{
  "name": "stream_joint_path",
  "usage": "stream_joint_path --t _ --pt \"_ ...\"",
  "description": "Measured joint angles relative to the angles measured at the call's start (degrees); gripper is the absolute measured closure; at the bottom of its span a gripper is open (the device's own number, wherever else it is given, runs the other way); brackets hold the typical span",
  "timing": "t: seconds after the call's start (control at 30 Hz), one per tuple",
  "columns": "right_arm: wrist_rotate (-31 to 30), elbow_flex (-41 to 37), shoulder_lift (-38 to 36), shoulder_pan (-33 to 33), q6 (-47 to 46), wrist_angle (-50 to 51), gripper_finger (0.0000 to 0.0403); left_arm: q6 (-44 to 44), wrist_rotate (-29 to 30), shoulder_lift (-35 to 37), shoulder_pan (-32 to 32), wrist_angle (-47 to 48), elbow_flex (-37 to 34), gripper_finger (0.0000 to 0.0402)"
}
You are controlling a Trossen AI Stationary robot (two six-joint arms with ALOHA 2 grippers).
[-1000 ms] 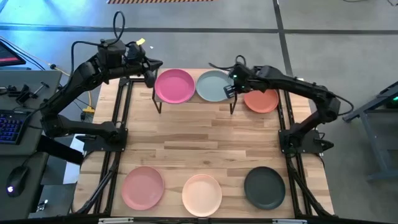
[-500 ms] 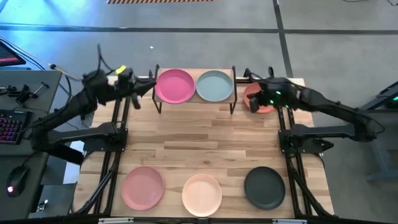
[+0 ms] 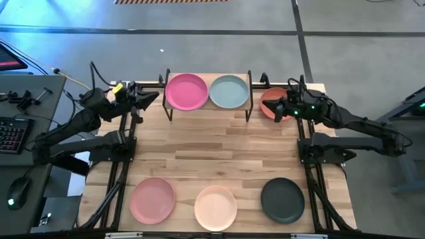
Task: Place and stack plates onto a shelf
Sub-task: Stack the orange plate on top of the gray plate on the shelf
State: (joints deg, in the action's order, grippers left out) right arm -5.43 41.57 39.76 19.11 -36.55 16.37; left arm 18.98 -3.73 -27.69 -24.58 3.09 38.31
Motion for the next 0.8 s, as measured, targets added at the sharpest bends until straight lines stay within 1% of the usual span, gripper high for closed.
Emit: stream_joint_path --t 0.07,0.1,0.17,0.3,0.43,0.5,0.63,0.73,0.8 --pt "-5.31 1.03 0.99 0.85 -7.94 4.8 0.0403 0.43 0.02 -0.03 0.0 0.0 -0.01 0.0401" --pt "-8.59 1.67 1.51 1.58 -12.02 8.72 0.0403 0.46 0.02 -0.03 0.0 0.02 -0.01 0.0401" --pt "-12.72 2.4 3.04 3.64 -15.79 16.28 0.0402 0.44 0.02 -0.03 0.0 0.0 -0.01 0.0401" --pt "-13.99 2.46 8.18 7.86 -21.43 28.56 0.039 0.45 0.02 -0.03 0.0 0.07 -0.01 0.0401" --pt "-19.14 2.46 15.25 10.99 -28.6 40.12 0.0347 0.44 0.02 -0.03 0.0 0.21 -0.01 0.0401" --pt "-19.0 2.46 18.08 12.83 -33.25 42.61 0.0319 0.42 0.02 -0.03 0.0 0.53 -0.01 0.0401" --pt "-16.62 2.46 22.88 14.16 -37.3 42.87 0.0263 -0.05 0.07 -0.03 0.0 0.76 -0.01 0.0401" --pt "-17.4 2.46 26.29 14.49 -41.59 42.63 0.0229 -0.07 0.07 -0.03 0.0 0.76 -0.01 0.0401" --pt "-18.67 2.46 28.04 15.0 -44.53 42.72 0.0214 -0.07 0.07 -0.03 0.0 0.82 -0.01 0.0401"
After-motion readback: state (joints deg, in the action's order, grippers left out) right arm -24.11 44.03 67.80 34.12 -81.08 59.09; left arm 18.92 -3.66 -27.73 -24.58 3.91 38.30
